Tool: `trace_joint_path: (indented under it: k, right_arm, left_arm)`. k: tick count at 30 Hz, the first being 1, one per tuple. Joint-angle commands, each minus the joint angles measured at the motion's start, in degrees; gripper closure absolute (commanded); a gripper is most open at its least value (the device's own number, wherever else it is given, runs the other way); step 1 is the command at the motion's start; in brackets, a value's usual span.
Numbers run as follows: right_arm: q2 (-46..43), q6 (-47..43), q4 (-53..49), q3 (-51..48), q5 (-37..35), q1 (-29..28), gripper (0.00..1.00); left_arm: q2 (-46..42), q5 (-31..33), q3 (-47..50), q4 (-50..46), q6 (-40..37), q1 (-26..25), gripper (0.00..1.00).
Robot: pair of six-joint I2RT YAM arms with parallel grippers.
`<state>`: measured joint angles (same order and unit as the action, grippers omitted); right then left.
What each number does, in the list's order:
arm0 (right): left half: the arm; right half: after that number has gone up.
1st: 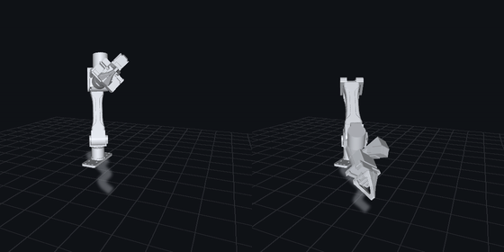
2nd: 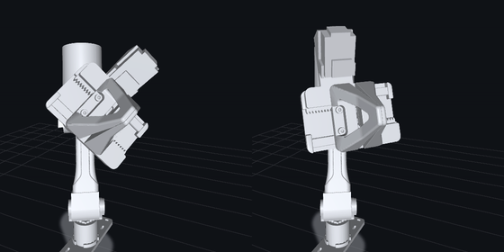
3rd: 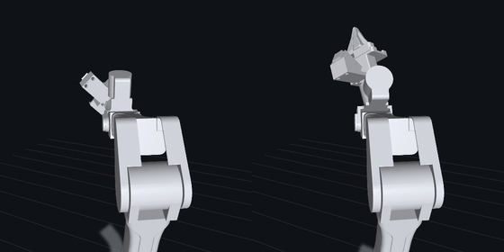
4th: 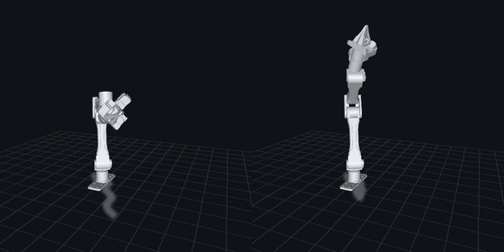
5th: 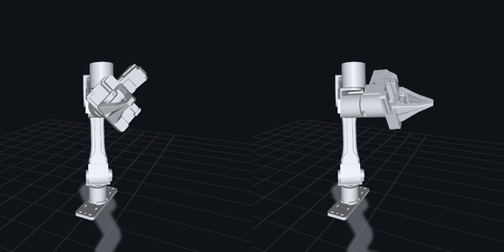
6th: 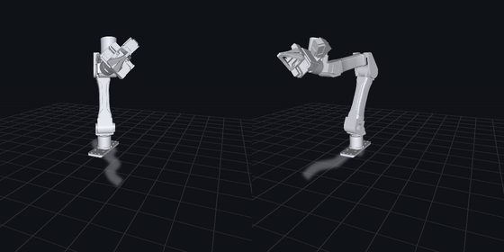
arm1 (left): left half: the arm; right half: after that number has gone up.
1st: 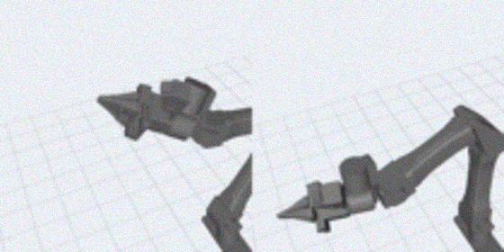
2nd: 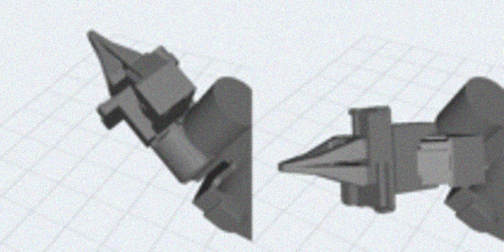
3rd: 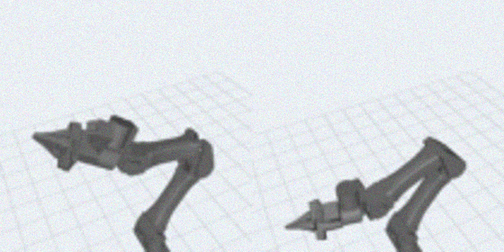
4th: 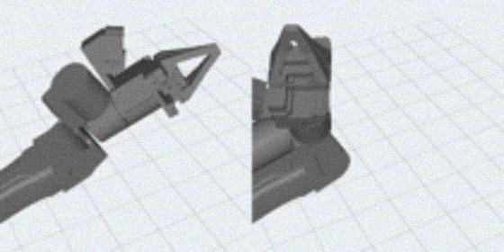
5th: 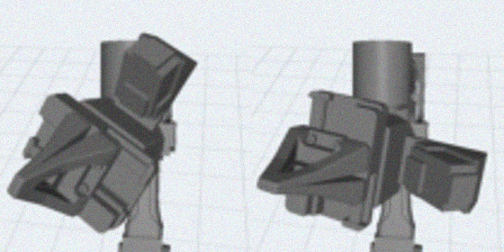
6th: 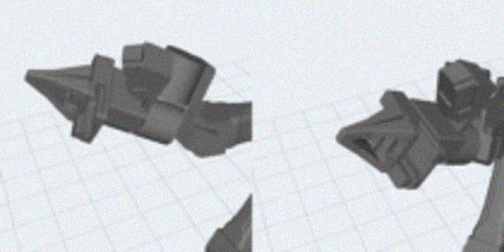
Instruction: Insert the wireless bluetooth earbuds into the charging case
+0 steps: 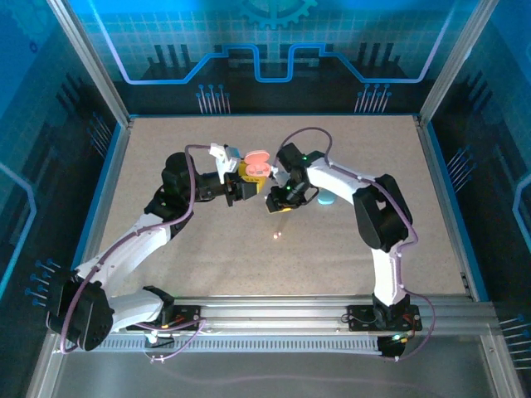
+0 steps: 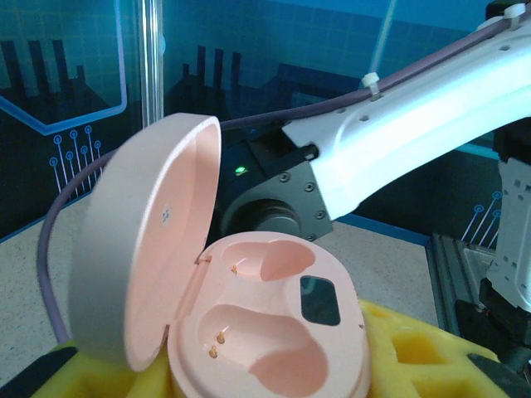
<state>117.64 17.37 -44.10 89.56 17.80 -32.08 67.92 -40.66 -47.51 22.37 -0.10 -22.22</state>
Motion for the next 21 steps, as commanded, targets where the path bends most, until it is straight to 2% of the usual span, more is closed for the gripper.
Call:
trace_joint_path:
  k: [1,8,13,21]
  right_arm:
    - [4.1,-2.0,-1.6,6.6,-4.5,0.5,0.6]
    - [14.7,-3.4,-5.8,20.4,-6.2,0.8,0.6]
    - [21.5,-3.9,-10.9,30.0,-12.2,0.2,0.61]
    - [23.6,-7.1,-15.6,32.9,-18.2,-2.6,0.64]
  left_arm:
    - [-0.6,0.0,-0.1,0.8,-0.3,0.4,0.68]
    - [-1.3,0.3,0.3,0.4,-0.5,0.4,0.68]
    - [-1.2,0.1,0.3,0.8,-0.2,0.3,0.67]
    - [-0.9,0.1,0.1,0.7,0.0,0.4,0.67]
